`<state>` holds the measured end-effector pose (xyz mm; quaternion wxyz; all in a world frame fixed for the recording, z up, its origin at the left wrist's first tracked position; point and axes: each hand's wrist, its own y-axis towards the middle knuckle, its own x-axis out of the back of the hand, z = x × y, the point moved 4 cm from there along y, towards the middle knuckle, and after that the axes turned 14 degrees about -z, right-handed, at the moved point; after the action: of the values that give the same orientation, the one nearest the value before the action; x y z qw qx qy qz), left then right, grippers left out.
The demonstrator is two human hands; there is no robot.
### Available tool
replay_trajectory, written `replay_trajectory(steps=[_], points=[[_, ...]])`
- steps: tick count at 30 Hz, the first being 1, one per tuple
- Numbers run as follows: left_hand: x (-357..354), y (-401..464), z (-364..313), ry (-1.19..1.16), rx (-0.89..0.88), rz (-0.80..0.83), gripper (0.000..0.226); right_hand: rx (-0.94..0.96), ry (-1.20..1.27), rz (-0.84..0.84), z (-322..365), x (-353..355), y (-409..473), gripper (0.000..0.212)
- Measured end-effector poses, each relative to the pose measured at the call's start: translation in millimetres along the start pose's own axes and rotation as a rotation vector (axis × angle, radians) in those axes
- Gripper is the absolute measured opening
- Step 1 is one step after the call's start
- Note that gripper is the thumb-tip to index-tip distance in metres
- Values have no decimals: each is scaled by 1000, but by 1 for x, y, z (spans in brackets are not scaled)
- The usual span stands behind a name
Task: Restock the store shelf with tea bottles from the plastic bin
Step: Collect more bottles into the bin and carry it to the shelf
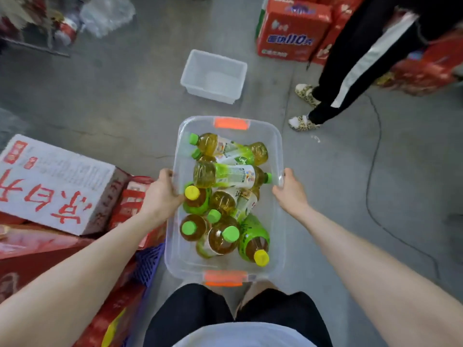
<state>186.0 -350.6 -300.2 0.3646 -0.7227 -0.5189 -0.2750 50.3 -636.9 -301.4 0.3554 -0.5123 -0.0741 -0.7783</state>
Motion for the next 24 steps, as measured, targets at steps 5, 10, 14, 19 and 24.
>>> replay_trajectory(steps=[5,10,14,19,24], points=[[-71,-49,-77,76,-133,152,59,-181,65,-73,-124,51,-36,29],[-154,-110,-161,155,-265,262,61,-353,132,-141,-252,107,-74,27],[-228,-157,-233,217,-395,360,57,-496,171,-195,-357,159,-93,28],[-323,-208,-330,274,-566,472,59,-645,200,-278,-472,225,-106,31],[-414,-246,-441,318,-734,587,59,-808,223,-382,-567,282,-111,28]])
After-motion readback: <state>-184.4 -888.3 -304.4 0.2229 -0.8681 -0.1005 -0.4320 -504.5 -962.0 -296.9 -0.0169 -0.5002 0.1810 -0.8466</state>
